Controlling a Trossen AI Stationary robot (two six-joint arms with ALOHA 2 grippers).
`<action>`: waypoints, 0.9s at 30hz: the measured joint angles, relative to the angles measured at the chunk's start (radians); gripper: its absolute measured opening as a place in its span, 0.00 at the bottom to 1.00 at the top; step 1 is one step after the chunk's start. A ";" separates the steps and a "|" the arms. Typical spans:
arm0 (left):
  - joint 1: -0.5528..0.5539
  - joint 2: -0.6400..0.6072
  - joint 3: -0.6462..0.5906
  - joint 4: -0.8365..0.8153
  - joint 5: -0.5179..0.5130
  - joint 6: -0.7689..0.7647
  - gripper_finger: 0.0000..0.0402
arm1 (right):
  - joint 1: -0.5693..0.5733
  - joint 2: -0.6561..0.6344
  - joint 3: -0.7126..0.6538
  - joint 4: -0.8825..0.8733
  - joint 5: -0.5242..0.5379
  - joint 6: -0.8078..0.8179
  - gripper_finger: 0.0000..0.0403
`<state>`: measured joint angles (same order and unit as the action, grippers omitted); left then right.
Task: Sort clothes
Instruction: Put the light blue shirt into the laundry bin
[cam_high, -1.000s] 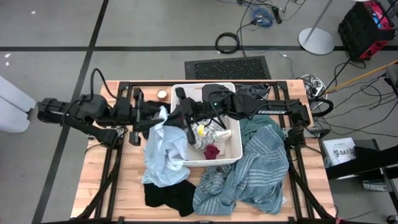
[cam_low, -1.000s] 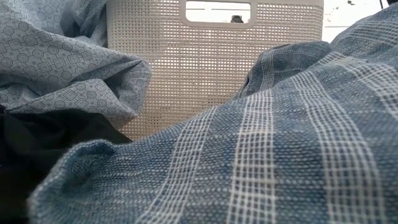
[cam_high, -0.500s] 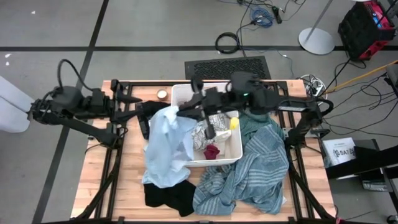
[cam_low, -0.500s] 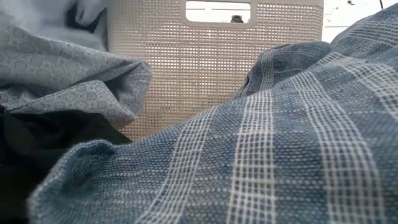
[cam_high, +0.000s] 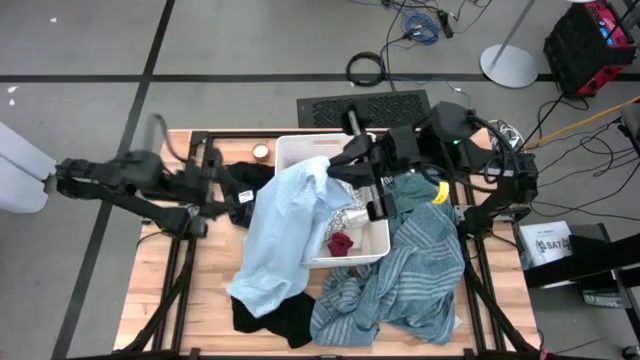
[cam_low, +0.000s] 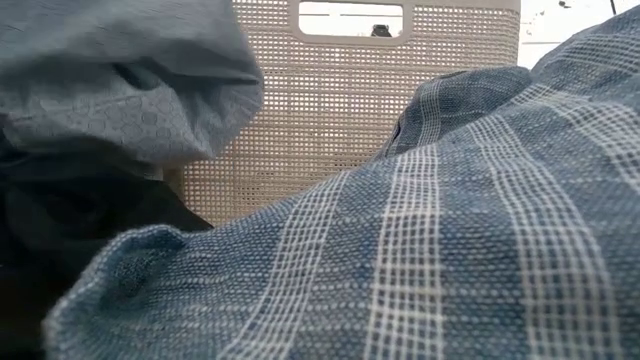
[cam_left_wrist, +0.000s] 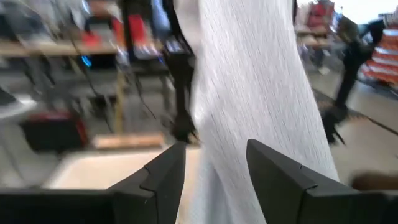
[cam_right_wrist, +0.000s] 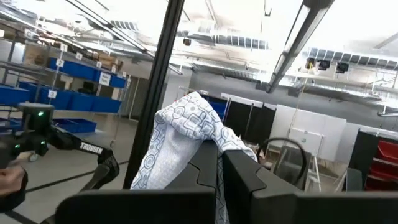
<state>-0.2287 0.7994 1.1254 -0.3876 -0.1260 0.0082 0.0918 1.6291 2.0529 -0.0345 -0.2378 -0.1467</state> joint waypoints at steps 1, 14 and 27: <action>-0.001 0.003 -0.014 -0.016 0.021 -0.026 0.45 | 0.003 0.000 0.000 0.000 0.001 0.000 0.00; -0.119 -0.029 -0.347 -0.101 0.085 -0.426 0.45 | 0.000 -0.006 0.000 -0.095 0.003 0.000 0.00; -0.307 -0.040 -0.469 0.081 0.124 -0.462 0.45 | -0.005 -0.006 0.000 -0.136 0.003 -0.014 0.00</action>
<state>-0.5359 0.7599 0.6559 -0.3063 -0.0023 -0.4542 0.0864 1.6230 2.0529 -0.1704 -0.2348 -0.1612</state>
